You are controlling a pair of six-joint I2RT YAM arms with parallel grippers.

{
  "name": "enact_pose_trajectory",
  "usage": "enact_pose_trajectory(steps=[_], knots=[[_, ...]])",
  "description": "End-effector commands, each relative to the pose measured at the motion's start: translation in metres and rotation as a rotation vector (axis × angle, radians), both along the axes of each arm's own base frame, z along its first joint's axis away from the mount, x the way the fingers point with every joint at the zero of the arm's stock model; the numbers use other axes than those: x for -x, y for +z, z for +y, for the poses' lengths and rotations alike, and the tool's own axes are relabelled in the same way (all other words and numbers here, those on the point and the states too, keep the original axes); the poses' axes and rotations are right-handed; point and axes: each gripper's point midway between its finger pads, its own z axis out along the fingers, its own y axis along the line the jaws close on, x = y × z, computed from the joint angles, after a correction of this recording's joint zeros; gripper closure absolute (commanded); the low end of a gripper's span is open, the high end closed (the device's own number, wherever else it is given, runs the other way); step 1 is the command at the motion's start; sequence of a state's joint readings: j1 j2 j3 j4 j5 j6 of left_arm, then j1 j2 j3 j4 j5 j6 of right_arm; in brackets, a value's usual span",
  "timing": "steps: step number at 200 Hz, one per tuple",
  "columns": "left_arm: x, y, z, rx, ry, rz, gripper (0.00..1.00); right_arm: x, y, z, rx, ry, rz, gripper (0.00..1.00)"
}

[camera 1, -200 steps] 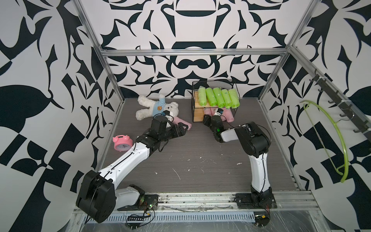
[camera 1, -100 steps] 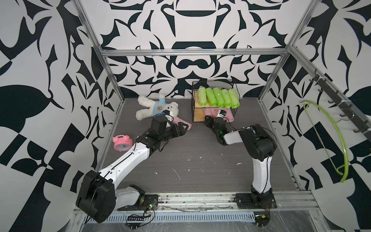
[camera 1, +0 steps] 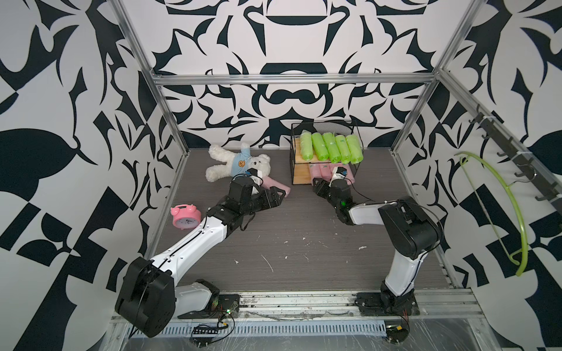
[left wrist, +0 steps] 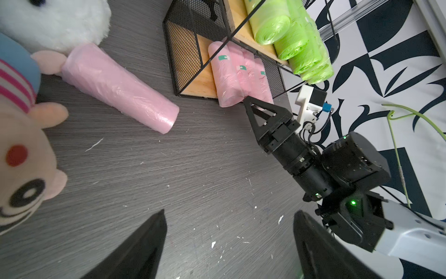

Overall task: Sort the rolls of trash bags by color and place them on the shelf
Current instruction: Place the roll of trash bags on the shelf.

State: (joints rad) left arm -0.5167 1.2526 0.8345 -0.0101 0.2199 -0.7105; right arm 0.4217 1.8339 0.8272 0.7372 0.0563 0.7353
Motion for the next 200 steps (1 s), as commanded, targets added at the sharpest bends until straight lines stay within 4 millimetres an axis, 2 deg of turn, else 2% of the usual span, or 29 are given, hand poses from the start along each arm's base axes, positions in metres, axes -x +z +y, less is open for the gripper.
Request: enact_pose_trajectory(steps=[1, 52, 138, 161, 200], knots=[[-0.001, -0.002, -0.001, 0.009, -0.009, -0.002, 0.10, 0.006, 0.004, 0.012, -0.024, 0.065, 0.024, 0.41], [0.000, 0.001, 0.000, 0.007, -0.007, -0.009, 0.10, -0.012, 0.004, 0.022, -0.050, 0.071, 0.013, 0.50], [-0.002, -0.003, 0.004, -0.004, 0.005, -0.002, 0.10, -0.048, 0.003, 0.023, -0.007, 0.026, -0.008, 0.54], [-0.003, -0.007, 0.007, -0.012, 0.016, 0.002, 0.10, -0.046, 0.005, 0.020, -0.013, 0.018, -0.011, 0.54], [-0.007, -0.017, 0.013, -0.033, 0.045, 0.012, 0.10, -0.030, 0.018, 0.016, -0.016, 0.031, -0.035, 0.52]])
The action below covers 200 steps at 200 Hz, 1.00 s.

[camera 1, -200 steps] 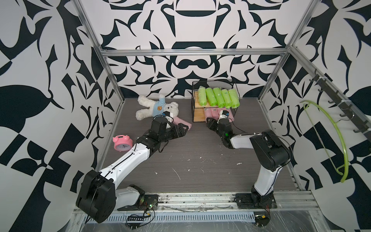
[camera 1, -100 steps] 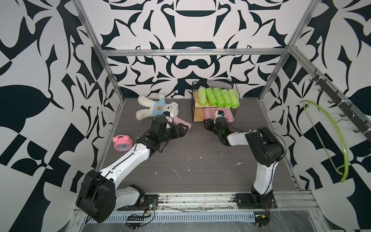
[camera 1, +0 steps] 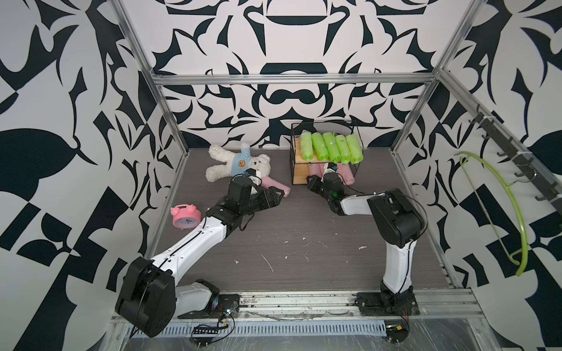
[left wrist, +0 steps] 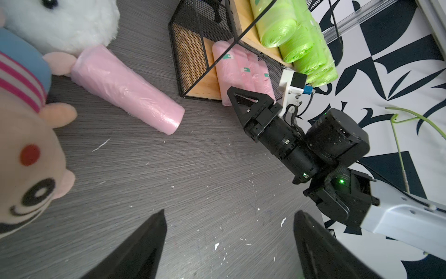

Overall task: Sort the rolls of trash bags by color and place them on the shelf
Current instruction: Place the roll of trash bags on the shelf, then pick up the roll of trash bags from the center of the board.

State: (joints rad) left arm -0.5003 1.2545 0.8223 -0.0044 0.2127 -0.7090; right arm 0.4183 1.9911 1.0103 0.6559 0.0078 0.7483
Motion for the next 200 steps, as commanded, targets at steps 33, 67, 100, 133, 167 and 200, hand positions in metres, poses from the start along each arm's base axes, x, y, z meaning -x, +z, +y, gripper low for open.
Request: enact_pose_trajectory(steps=[33, 67, 100, 133, 167, 200], knots=[[-0.014, -0.027, 0.004, -0.054, 0.038, 0.047, 0.11, 0.025, 0.056, -0.010, 0.014, 0.033, -0.109, 0.49], [-0.036, -0.038, 0.005, -0.096, 0.107, 0.078, 0.14, 0.055, 0.070, -0.023, 0.114, 0.066, -0.113, 0.46], [-0.067, -0.054, 0.004, -0.157, 0.184, 0.095, 0.14, 0.078, 0.075, -0.037, 0.199, 0.075, -0.097, 0.44], [-0.098, -0.074, 0.005, -0.252, 0.247, 0.125, 0.19, 0.091, 0.075, -0.041, 0.212, 0.094, -0.103, 0.42], [-0.121, -0.096, 0.011, -0.348, 0.317, 0.147, 0.19, 0.100, 0.078, -0.045, 0.224, 0.102, -0.114, 0.39], [-0.136, -0.110, 0.018, -0.424, 0.368, 0.161, 0.19, 0.107, 0.072, -0.044, 0.226, 0.125, -0.103, 0.38]])
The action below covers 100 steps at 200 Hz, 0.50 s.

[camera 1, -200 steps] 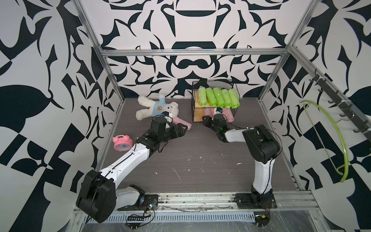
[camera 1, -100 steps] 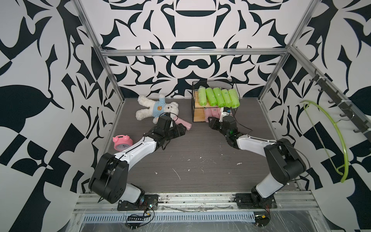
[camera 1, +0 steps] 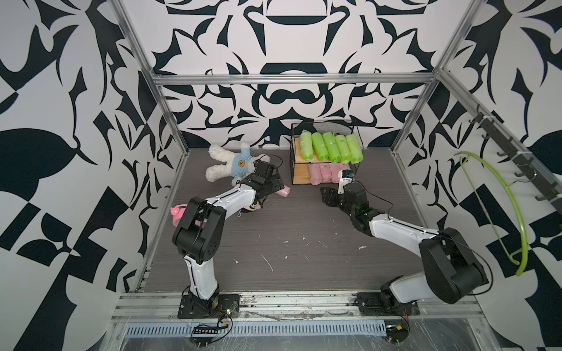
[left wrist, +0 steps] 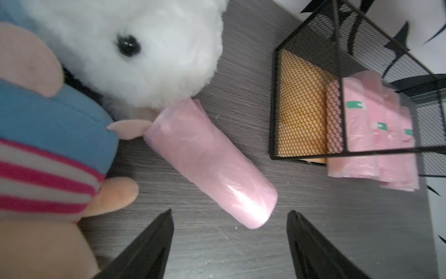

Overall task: Sort the rolls of trash bags by color and place them on the shelf
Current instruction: Pick up the roll of trash bags from the center of the board.

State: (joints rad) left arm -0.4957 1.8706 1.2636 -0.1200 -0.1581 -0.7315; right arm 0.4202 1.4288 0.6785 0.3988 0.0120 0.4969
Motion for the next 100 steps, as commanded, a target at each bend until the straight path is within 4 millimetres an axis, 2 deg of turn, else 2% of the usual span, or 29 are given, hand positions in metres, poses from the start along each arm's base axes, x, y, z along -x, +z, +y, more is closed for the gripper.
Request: enact_pose_trajectory(steps=[1, 57, 100], knots=[[-0.008, -0.011, 0.014, -0.104, 0.053, 0.017, 0.19, 0.003, 0.011, 0.002, 0.003, 0.024, -0.034, 0.38], [-0.031, -0.030, 0.014, -0.181, 0.084, 0.033, 0.16, 0.008, -0.004, 0.002, -0.002, 0.033, -0.002, 0.38], [-0.040, -0.046, 0.003, -0.184, 0.048, 0.061, 0.16, 0.012, -0.011, 0.002, -0.011, 0.034, 0.020, 0.38]])
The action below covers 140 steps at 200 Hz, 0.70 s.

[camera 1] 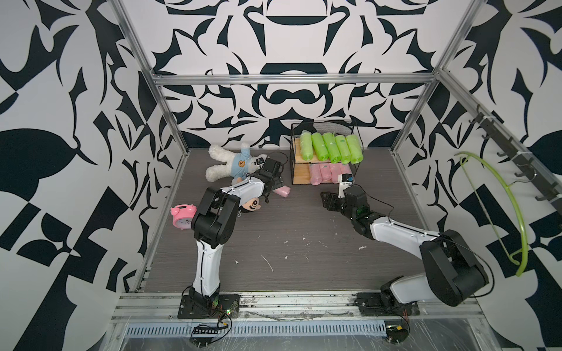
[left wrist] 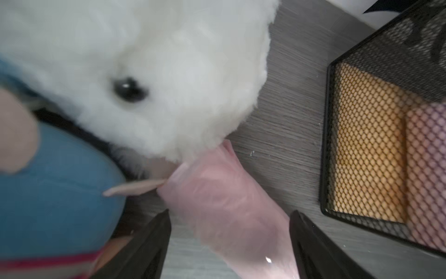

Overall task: Sort the rolls of trash bags by color and place them on the shelf
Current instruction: Pick up the roll of trash bags from the center of the board.

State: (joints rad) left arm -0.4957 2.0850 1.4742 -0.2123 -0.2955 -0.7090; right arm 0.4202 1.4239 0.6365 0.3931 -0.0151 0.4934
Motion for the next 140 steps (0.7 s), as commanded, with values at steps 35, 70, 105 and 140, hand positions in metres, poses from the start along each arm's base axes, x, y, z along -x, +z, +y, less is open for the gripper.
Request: enact_pose_trajectory(steps=[35, 70, 105, 140], knots=[[0.021, -0.020, -0.024, 0.009, -0.120, 0.082, 0.25, 0.009, -0.001, -0.002, -0.024, -0.001, 0.003, 0.37], [0.062, -0.009, -0.036, 0.009, -0.202, 0.062, 0.35, 0.021, -0.008, -0.009, -0.013, -0.013, 0.019, 0.37], [0.062, -0.013, -0.023, -0.052, -0.204, 0.075, 0.22, 0.023, -0.010, -0.011, -0.014, -0.019, 0.026, 0.37], [0.049, -0.022, -0.024, -0.101, -0.219, 0.093, 0.16, 0.024, -0.009, -0.009, -0.022, -0.015, 0.032, 0.38]])
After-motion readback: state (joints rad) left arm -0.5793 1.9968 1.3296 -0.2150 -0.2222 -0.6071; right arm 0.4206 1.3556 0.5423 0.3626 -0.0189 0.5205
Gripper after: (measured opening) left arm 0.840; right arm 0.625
